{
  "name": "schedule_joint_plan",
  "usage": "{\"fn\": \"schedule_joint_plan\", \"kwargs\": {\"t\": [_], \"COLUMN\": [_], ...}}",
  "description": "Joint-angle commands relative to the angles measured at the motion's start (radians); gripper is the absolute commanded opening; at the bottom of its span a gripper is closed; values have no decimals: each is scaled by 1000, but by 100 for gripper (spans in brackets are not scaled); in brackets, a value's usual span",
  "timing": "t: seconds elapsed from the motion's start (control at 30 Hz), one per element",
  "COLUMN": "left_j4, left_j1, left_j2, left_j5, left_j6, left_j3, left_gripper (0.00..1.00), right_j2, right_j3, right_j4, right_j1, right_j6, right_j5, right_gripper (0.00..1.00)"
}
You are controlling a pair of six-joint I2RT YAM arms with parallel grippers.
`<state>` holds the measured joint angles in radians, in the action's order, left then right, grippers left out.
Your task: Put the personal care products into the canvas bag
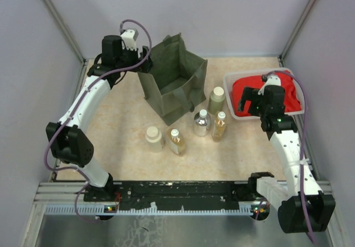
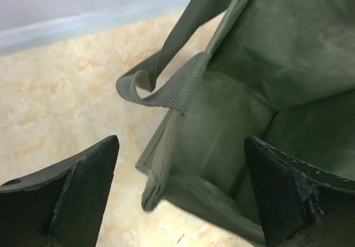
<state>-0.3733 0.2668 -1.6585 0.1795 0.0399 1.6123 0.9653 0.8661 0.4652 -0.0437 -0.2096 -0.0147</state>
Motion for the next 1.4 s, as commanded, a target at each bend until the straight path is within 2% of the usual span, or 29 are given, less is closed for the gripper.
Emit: {"fn": "schedule_joint_plan", "kwargs": {"t": [0.0,0.07,0.13,0.2,0.23,0.3,0.33,0.5,0.73,0.9,0.97,1.1,1.17,1.27,1.37], "left_j4": [-41,-45,-41,-35,-33,-35,-43,-77,-129,-179,-187,-170,-172,-169,-148], "left_j1": [29,40,46,46,46,46,46,46,45,44,45,45,45,45,45], "left_j2": [-15,-2,23,45,51,52,48,87,335,453,487,505,497,495,510], "left_j5": [-69,-86,-92,-101,-103,-105,-103,-102,-307,-370,-394,-387,-394,-397,-392], "left_j6": [-41,-48,-51,-54,-57,-56,-52,-41,-18,5,13,21,28,40,47], "left_j3": [24,13,-5,-20,-23,-21,-16,-54,-261,-354,-382,-431,-438,-451,-466], "left_gripper": [100,98,91,71,54,10,1,0,0,0,3,26,45,98,100], "right_j2": [0,-2,-2,-2,-2,-2,-2,-1,0,25,38,77,114,210,325], "right_j3": [58,55,53,49,48,44,42,37,40,52,58,84,125,230,353], "right_j4": [-16,-20,-23,-26,-28,-31,-31,-28,-28,-14,-15,-47,-43,-4,48], "right_j1": [-5,-5,-5,-5,-5,-5,-5,-5,-5,-5,-5,-23,-72,-176,-242], "right_j6": [13,12,10,8,6,6,6,7,19,46,41,9,6,22,12], "right_j5": [-17,-16,-15,-14,-13,-10,-10,-9,9,40,46,105,75,-43,-63], "right_gripper": [99,99,99,99,99,99,99,99,99,99,99,99,99,99,99]}}
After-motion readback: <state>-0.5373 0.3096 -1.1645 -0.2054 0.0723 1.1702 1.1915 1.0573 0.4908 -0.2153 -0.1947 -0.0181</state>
